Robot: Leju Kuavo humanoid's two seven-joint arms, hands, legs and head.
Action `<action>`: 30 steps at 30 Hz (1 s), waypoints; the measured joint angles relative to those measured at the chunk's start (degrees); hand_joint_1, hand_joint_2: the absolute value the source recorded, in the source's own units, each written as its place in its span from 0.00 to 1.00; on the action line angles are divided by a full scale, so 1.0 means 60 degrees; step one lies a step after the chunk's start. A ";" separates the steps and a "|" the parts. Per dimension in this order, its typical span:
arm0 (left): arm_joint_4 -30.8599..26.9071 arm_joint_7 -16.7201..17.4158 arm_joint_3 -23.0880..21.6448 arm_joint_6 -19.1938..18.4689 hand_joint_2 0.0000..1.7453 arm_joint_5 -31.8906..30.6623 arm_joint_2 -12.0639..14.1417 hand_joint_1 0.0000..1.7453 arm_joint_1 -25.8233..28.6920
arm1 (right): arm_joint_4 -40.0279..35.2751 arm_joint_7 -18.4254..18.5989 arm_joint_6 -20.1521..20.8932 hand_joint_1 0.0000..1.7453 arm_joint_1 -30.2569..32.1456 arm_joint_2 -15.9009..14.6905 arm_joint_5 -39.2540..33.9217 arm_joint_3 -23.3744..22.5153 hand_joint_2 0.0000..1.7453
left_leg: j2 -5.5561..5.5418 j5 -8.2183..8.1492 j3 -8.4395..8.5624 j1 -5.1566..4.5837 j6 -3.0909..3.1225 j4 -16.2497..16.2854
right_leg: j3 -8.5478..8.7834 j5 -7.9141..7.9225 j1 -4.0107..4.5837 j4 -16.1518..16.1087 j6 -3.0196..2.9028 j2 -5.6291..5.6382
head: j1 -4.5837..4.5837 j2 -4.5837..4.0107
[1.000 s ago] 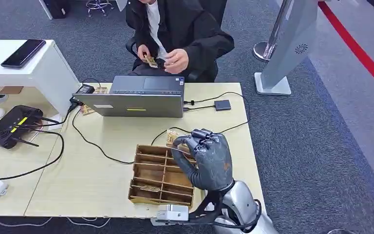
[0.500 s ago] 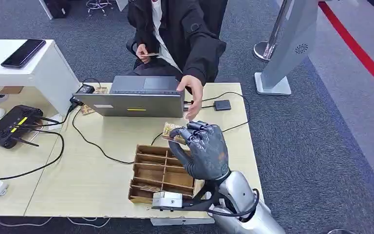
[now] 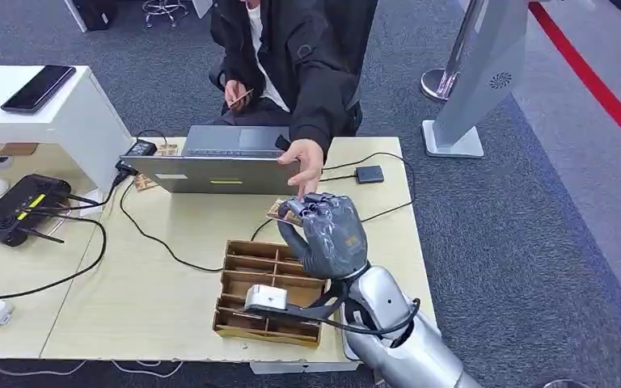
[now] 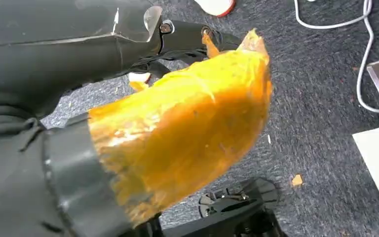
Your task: Pass the card to the sensor for recognition and then transmit it.
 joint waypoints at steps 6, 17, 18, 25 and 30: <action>0.0000 0.0179 0.0000 -0.0197 0.00 -0.0175 -0.0044 0.00 -0.0095 | 0.0664 0.0149 0.0201 1.00 -0.0249 0.0160 0.0048 -0.0124 1.00 | 0.0000 0.0000 0.0000 0.0000 0.0000 0.0000 | 0.0001 0.0001 0.0000 0.0000 0.0000 0.0000 | 0.0000 0.0000; 0.0000 0.0211 0.0000 -0.1739 0.00 0.0168 0.0123 0.00 0.0030 | 0.1377 0.0324 0.0568 0.59 -0.0454 0.0259 0.0131 -0.0186 1.00 | 0.0001 0.0000 -0.0001 0.0001 0.0000 -0.0001 | 0.0000 0.0000 0.0000 0.0001 0.0000 0.0001 | 0.0000 0.0000; 0.0000 0.0211 0.0000 -0.2045 0.00 0.0241 0.0153 0.00 0.0069 | 0.1429 0.0328 0.0590 0.00 -0.0471 0.0259 0.0128 -0.0186 1.00 | 0.0001 -0.0001 -0.0002 0.0001 0.0000 -0.0001 | 0.0000 0.0000 0.0000 0.0001 0.0000 0.0001 | 0.0000 0.0000; 0.0000 -0.0073 0.0098 -0.4311 0.00 0.0864 0.0860 0.00 0.0718 | 0.1873 0.0422 0.0634 0.00 -0.0657 0.0259 0.0022 -0.0186 1.00 | 0.0003 -0.0001 -0.0001 0.0003 -0.0002 -0.0002 | -0.0006 -0.0003 0.0002 0.0002 -0.0003 0.0003 | 0.0000 0.0000; 0.0000 -0.0116 0.0280 -0.5604 0.00 0.1100 0.1407 0.00 0.1142 | 0.2077 0.0382 0.0532 0.00 -0.0813 0.0259 -0.0168 -0.0157 1.00 | 0.0002 -0.0001 -0.0003 0.0005 -0.0002 -0.0004 | -0.0005 -0.0003 0.0003 0.0004 -0.0004 0.0002 | 0.0000 0.0000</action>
